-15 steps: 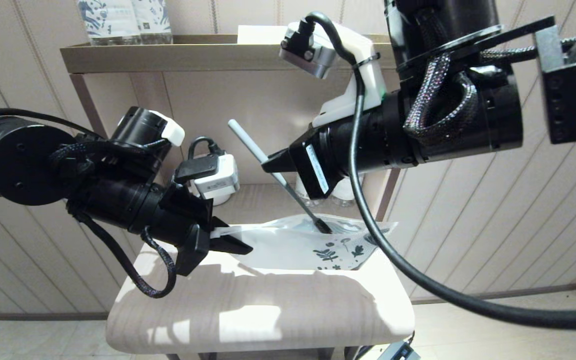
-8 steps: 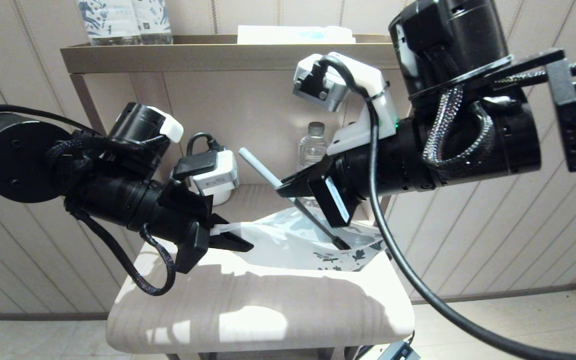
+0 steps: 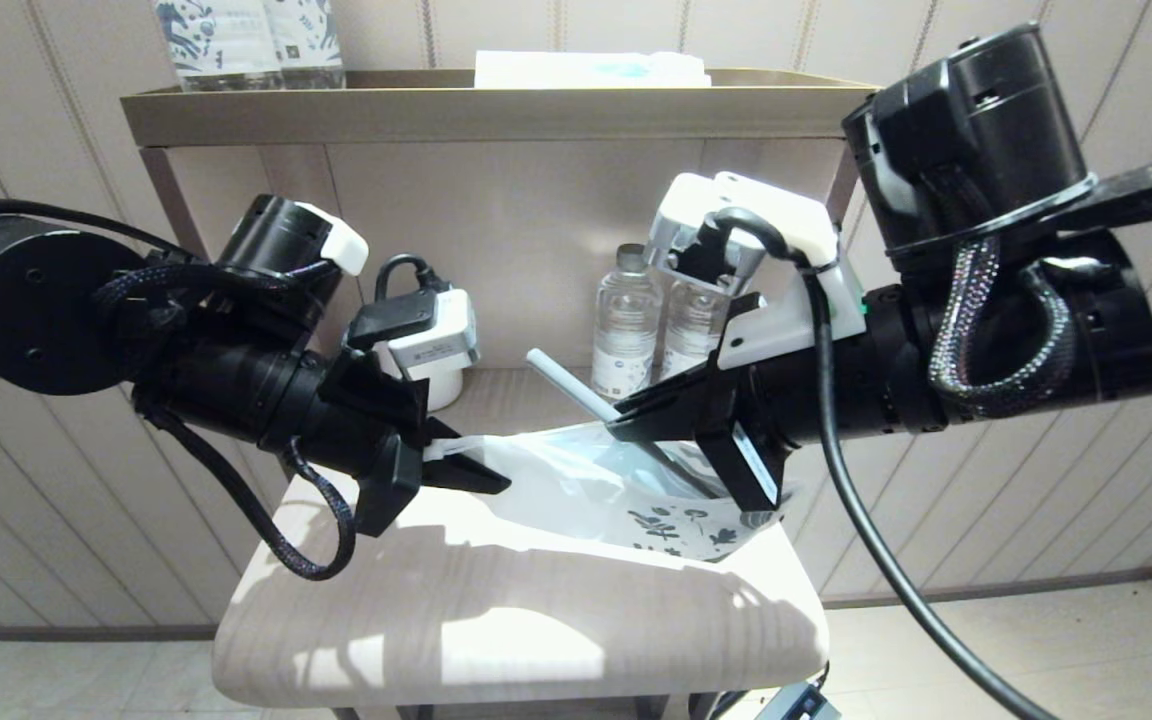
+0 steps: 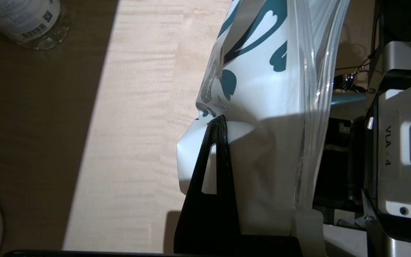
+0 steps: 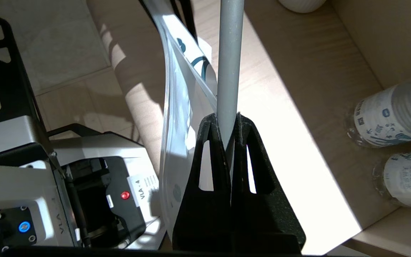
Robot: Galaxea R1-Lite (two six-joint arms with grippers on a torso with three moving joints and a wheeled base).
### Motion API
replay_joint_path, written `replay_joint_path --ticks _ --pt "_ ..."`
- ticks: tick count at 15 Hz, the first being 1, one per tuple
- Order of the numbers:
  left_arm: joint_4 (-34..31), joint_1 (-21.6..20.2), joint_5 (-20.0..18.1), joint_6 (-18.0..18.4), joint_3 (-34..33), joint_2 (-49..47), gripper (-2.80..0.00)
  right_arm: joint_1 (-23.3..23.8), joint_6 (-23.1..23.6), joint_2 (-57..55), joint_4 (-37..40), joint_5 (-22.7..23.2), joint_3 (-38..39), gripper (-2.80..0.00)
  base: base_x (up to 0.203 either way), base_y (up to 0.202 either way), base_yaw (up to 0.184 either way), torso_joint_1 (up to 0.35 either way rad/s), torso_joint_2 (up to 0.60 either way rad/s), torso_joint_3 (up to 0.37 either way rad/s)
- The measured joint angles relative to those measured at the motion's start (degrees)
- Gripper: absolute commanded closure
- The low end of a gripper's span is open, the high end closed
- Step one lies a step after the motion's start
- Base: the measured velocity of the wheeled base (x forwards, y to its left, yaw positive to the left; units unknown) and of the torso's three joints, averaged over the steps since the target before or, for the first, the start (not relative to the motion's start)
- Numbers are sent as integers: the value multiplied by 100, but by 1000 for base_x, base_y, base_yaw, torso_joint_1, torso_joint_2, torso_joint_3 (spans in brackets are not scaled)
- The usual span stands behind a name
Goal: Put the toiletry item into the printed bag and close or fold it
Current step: Place the toothbrush in the storage bag
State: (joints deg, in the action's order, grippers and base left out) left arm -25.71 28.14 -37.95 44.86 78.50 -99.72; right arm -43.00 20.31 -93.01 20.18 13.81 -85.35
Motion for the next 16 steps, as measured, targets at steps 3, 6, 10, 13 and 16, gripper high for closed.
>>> replay_joint_path --ticks 3,6,10,13,16 --pt "-9 0 -6 -2 89 -55 0 -17 61 87 -2 93 199 0 0 0 0 0 0 0" --pt "-27 0 -6 -2 162 -103 0 -85 88 129 -45 95 384 0 0 0 0 0 0 0" --pt "-20 0 -11 -2 174 -171 0 -138 99 261 -63 93 498 0 0 0 0 0 0 0" --pt "-6 -5 -11 -13 187 -235 0 -170 100 372 -77 87 511 0 0 0 0 0 0 0" --pt "-15 -6 -73 -44 348 -325 0 -240 91 516 -78 86 656 0 0 0 0 0 0 0"
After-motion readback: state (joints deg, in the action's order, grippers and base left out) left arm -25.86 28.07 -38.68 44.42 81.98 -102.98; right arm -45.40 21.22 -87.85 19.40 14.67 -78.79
